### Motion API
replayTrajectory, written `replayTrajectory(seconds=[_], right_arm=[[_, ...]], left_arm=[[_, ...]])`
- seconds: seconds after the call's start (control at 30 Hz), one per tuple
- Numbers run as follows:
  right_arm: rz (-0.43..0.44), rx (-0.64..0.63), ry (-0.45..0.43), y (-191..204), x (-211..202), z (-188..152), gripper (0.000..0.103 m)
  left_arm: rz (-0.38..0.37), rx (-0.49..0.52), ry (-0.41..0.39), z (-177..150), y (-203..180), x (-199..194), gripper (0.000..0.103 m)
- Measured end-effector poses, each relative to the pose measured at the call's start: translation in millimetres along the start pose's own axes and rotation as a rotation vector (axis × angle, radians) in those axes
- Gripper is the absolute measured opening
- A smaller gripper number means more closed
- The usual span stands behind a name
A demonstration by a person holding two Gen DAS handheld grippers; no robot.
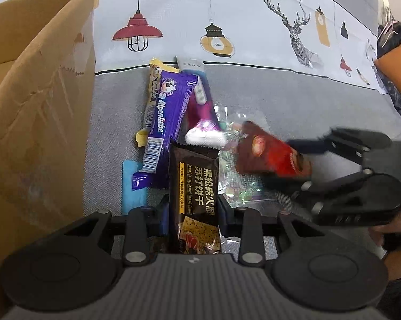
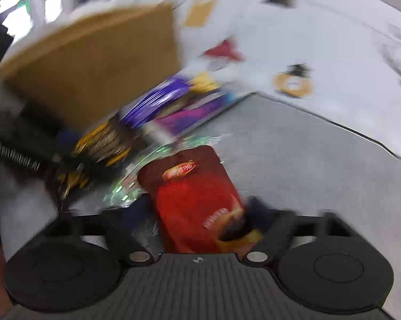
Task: Organize snacks
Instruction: 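Grasp the red coffee packet with the right tool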
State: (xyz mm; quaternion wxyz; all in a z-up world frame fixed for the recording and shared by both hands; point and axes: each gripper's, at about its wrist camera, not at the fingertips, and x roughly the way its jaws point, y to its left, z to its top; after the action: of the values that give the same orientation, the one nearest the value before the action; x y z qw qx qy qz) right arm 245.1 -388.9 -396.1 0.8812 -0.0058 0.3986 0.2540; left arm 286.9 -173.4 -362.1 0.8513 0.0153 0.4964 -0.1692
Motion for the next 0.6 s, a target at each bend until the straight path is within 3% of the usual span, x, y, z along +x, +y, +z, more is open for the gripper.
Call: replayTrajectory(seconds=[0.03, 0.1, 0.23, 0.4, 0.5, 0.53, 0.6], right_arm=[[-0.017, 0.031, 0.001, -2.3, -4.7, -1.0, 0.057], [-0.038, 0.052, 0.012, -2.0, -13.4, -1.7, 0.051], [-0.067, 0.127, 0.023, 5.5, -18.9, -4.1, 0.046], [-0.199, 0.21, 0.025, 37.7, -43.6, -10.2, 0.045], [-0.236, 0.222, 0.05, 52.8, -43.1, -22.7, 0.05], [-0.277, 0.188, 0.057, 56.7, -39.5, -25.1, 0.06], [-0.316, 0.121, 0.069, 58.2, -29.1, -29.1, 0.069]], left_arm=[[0.0, -0.001, -0.002, 0.9, 0.0, -0.9, 0.037], [-0.001, 0.003, -0.01, 2.3, -2.1, -3.4, 0.036], [-0.017, 0.016, 0.003, 3.2, -8.2, -9.0, 0.033], [-0.003, 0.071, 0.062, -9.2, -20.5, -0.8, 0.034], [0.029, 0.091, 0.045, -12.4, -28.0, 3.5, 0.052], [0.034, 0.1, 0.041, -13.0, -31.0, 5.7, 0.061], [0.042, 0.127, 0.02, -16.2, -37.4, 9.7, 0.067]])
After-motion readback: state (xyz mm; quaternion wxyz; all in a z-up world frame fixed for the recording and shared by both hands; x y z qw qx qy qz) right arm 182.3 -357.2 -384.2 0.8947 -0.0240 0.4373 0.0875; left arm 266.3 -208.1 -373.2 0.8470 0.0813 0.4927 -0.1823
